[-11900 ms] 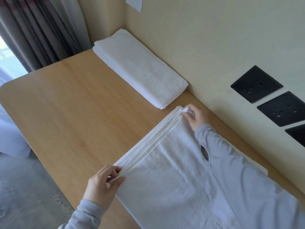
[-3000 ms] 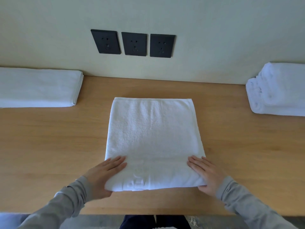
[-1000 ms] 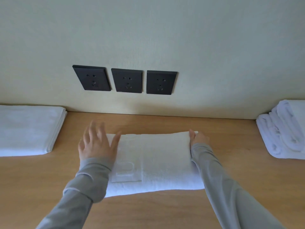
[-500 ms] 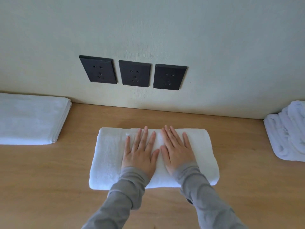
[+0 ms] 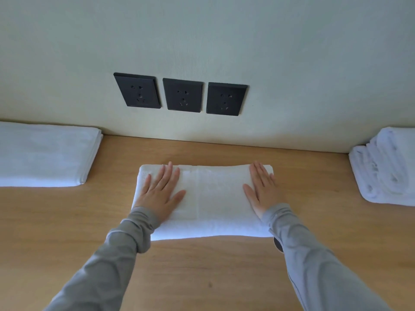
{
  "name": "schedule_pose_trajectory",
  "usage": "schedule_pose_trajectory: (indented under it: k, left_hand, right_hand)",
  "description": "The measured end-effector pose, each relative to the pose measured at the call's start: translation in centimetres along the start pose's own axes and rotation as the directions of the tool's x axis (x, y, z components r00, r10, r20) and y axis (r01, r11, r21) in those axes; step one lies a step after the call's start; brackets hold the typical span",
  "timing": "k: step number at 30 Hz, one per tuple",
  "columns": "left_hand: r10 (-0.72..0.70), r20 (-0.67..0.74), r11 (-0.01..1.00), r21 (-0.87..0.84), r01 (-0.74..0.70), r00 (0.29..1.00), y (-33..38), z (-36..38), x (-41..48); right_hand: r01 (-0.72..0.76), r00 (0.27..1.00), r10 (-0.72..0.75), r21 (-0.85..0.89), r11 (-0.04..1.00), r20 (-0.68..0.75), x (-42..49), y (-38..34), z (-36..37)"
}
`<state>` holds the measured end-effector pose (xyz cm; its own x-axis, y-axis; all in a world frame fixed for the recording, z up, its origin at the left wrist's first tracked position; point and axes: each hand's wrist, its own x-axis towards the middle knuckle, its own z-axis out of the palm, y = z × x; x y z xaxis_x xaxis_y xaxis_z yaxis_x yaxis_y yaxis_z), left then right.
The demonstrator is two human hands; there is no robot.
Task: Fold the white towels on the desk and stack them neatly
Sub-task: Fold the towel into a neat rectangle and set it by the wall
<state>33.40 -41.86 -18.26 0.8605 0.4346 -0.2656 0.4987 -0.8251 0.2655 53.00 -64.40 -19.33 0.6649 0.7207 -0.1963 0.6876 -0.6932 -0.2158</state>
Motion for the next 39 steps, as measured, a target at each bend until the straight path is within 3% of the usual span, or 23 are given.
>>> schedule_pose_trajectory:
  k: [2, 4, 6, 8, 10, 12, 15, 18, 21, 25, 28, 35, 37, 39]
  left_hand:
    - [-0.100, 0.023, 0.995, 0.021, 0.100, 0.995, 0.0, -0.9, -0.9]
    - [-0.213, -0.037, 0.975, 0.060, 0.215, 0.976, 0.7, -1.4, -2.5]
    - [-0.060, -0.146, 0.991, 0.110, 0.077, 0.987, 2.8, -1.0, -4.6]
    - [0.207, -0.163, 0.964, 0.204, -0.172, 0.965, 5.3, 0.0, -6.0]
    - [0.306, -0.082, 0.913, 0.308, -0.268, 0.949, 6.6, 1.0, -5.9]
    - [0.230, -0.007, 0.914, 0.345, -0.214, 0.973, 6.6, 1.8, -5.4]
    - [0.238, -0.030, 0.893, 0.399, -0.207, 0.971, 6.4, 1.8, -5.3]
    - [0.258, -0.095, 0.907, 0.367, -0.207, 0.962, 6.3, 2.6, -5.0]
    - [0.261, -0.017, 0.890, 0.392, -0.233, 0.965, 4.9, 2.7, -5.1]
    - [0.282, -0.139, 0.896, 0.391, -0.210, 0.949, 0.6, 0.9, -6.6]
    - [0.303, -0.131, 0.887, 0.400, -0.230, 0.944, -0.7, 0.7, -6.7]
    - [0.267, -0.084, 0.941, 0.239, -0.240, 0.960, -4.1, 0.6, -7.9]
    - [0.200, -0.053, 0.980, 0.024, -0.199, 0.978, -3.7, 0.2, -7.9]
    - [0.007, -0.154, 0.932, -0.358, -0.062, 0.988, -2.5, -0.5, -7.1]
  right_hand:
    - [-0.062, 0.998, 0.063, -0.094, 0.994, 0.012, -0.4, -0.3, -0.6]
    - [-0.113, 0.992, 0.103, -0.159, 0.981, -0.074, -1.4, -1.2, -1.3]
    - [0.025, 0.988, -0.042, -0.112, 0.993, -0.151, -3.0, -3.1, -1.5]
    - [0.275, 0.957, -0.281, -0.096, 0.957, -0.066, -4.6, -5.7, -0.9]
    - [0.400, 0.916, -0.397, -0.179, 0.899, 0.052, -5.5, -7.4, 0.0]
    - [0.396, 0.918, -0.388, -0.257, 0.882, 0.083, -5.4, -7.6, 0.5]
    - [0.362, 0.932, -0.348, -0.329, 0.872, 0.102, -5.2, -7.4, 0.8]
    - [0.319, 0.947, -0.307, -0.331, 0.888, 0.092, -5.1, -8.0, 1.1]
    - [0.367, 0.930, -0.351, -0.316, 0.875, 0.106, -5.1, -6.9, 1.1]
    - [0.262, 0.964, -0.256, -0.347, 0.901, 0.065, -6.6, -2.4, -0.6]
    - [0.259, 0.964, -0.266, -0.329, 0.908, 0.024, -6.9, -1.8, -1.1]
    - [0.198, 0.979, -0.172, -0.294, 0.935, 0.114, -7.6, 2.0, -0.7]
    - [0.209, 0.972, -0.188, -0.153, 0.966, 0.141, -7.7, 2.6, -1.7]
    - [0.077, 0.996, -0.086, 0.204, 0.976, 0.034, -7.5, 2.0, -2.9]
